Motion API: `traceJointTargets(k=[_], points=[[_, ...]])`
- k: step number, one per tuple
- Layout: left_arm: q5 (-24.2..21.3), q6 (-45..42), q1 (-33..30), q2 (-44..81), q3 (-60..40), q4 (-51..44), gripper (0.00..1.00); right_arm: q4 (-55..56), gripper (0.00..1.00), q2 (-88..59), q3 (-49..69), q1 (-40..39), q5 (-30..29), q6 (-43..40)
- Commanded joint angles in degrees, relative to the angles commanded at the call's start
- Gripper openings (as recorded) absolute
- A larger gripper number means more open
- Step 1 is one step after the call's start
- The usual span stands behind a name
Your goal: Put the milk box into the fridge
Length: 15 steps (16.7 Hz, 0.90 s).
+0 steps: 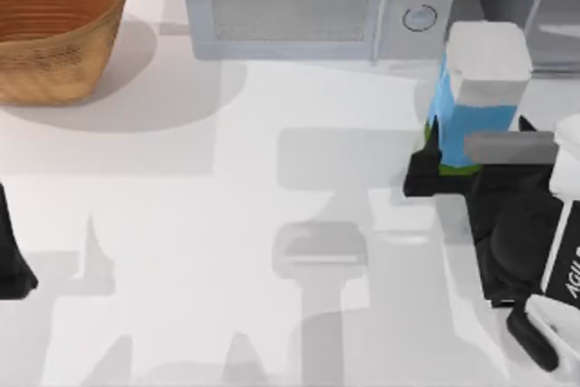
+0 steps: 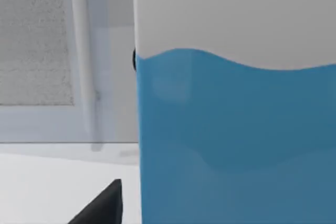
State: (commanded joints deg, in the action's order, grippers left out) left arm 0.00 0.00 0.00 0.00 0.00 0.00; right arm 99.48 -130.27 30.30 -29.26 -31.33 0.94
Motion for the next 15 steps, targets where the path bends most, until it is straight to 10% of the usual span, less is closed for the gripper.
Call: traceJointTargets(k=[15], points=[[0.00, 0.00, 0.00, 0.00, 0.00, 0.00, 1.00, -8.58, 1.00, -1.82, 10.49, 4.50, 4.48, -0.06]])
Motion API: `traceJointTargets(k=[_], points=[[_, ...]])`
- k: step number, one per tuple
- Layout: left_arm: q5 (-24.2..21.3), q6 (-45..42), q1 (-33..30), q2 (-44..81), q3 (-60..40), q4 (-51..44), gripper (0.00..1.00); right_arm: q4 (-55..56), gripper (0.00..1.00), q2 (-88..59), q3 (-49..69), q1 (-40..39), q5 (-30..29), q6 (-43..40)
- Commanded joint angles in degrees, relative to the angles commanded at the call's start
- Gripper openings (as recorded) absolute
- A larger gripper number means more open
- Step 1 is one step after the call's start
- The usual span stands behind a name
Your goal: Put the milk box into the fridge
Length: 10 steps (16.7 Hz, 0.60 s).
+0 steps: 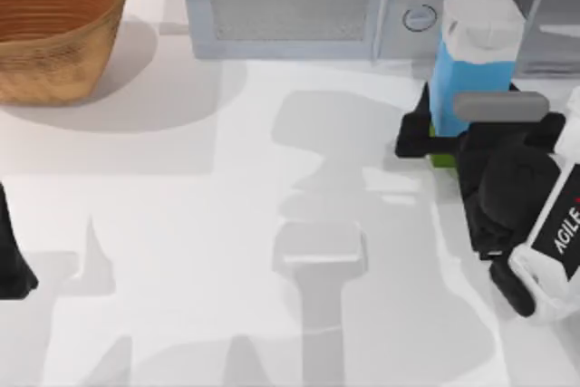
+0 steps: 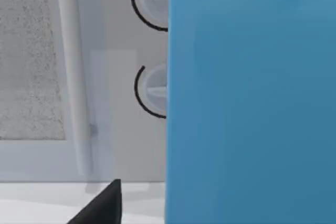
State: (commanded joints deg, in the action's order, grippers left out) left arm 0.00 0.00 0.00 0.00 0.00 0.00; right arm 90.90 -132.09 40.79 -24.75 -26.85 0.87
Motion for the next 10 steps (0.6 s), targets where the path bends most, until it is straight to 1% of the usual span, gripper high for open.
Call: traceJointTargets(k=[10], points=[[0.00, 0.00, 0.00, 0.00, 0.00, 0.00, 1.00, 0.00, 0.25, 0.00, 0.00, 0.00, 0.00, 0.00]])
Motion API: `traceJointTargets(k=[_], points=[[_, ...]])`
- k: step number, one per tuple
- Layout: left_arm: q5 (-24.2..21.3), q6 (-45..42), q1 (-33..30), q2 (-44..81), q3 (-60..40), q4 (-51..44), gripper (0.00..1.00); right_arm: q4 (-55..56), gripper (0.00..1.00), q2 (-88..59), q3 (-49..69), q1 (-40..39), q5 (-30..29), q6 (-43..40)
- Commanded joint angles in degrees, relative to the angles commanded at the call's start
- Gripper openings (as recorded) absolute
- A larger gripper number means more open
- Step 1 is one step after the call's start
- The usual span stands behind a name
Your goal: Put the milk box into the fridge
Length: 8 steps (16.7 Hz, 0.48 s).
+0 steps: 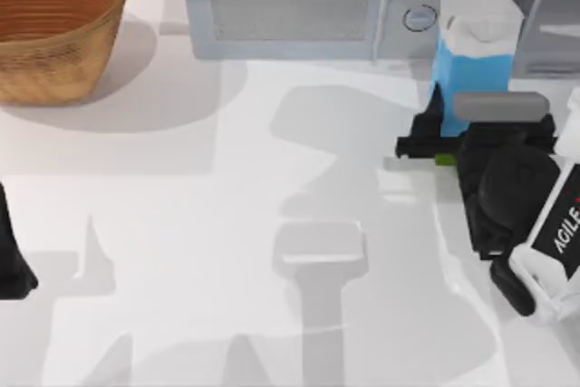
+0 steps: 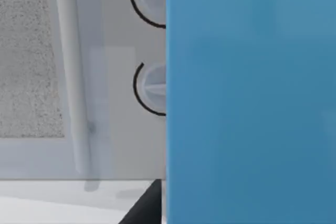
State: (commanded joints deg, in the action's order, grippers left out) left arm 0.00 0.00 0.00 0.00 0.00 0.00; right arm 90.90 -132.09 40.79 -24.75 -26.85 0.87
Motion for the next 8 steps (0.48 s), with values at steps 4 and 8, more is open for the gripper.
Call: traceJointTargets(k=[4, 8], points=[[0.00, 0.00, 0.00, 0.00, 0.00, 0.00, 1.00, 0.00, 0.00, 0.00, 0.00, 0.00, 0.00, 0.00], [0.00, 0.00, 0.00, 0.00, 0.00, 0.00, 1.00, 0.00, 0.00, 0.00, 0.00, 0.00, 0.00, 0.00]])
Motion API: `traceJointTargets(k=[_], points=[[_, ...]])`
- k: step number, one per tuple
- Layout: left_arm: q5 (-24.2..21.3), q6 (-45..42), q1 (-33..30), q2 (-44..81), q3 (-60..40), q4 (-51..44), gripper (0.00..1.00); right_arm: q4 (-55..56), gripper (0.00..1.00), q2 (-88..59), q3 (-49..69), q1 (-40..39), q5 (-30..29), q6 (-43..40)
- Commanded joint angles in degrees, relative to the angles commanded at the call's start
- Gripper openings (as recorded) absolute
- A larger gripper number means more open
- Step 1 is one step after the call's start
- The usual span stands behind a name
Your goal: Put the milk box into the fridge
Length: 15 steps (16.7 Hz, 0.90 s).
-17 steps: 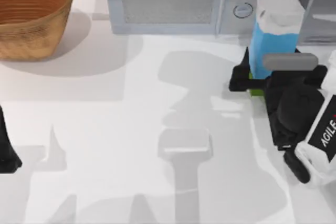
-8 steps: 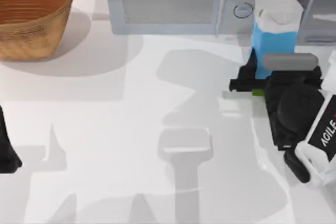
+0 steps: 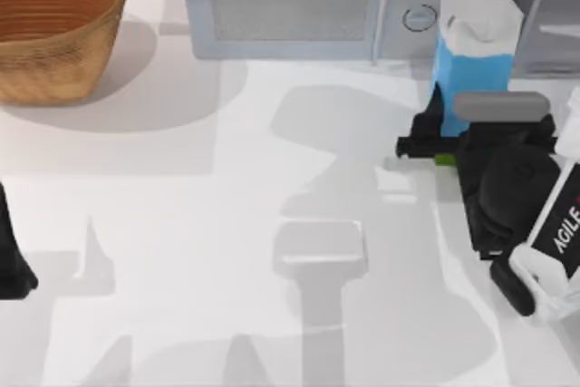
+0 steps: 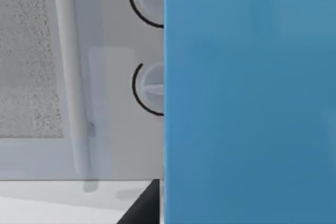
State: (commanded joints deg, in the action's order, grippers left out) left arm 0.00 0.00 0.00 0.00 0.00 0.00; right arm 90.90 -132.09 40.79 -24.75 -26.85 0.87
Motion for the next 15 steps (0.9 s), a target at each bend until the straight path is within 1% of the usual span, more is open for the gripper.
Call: traceJointTargets(k=[5, 8, 10, 15], points=[[0.00, 0.00, 0.00, 0.00, 0.00, 0.00, 1.00, -0.15, 0.00, 0.25, -0.06, -0.09, 0.02, 0.12], [0.00, 0.00, 0.00, 0.00, 0.00, 0.00, 1.00, -4.05, 0.00, 4.08, 0.43, -0.06, 0.11, 0.81], [0.00, 0.00, 0.00, 0.00, 0.00, 0.00, 1.00, -9.62, 0.00, 9.42, 0.98, -0.02, 0.17, 1.14], [0.00, 0.00, 0.00, 0.00, 0.00, 0.00, 1.00, -29.53, 0.00, 26.17, 2.65, -0.06, 0.37, 0.77]])
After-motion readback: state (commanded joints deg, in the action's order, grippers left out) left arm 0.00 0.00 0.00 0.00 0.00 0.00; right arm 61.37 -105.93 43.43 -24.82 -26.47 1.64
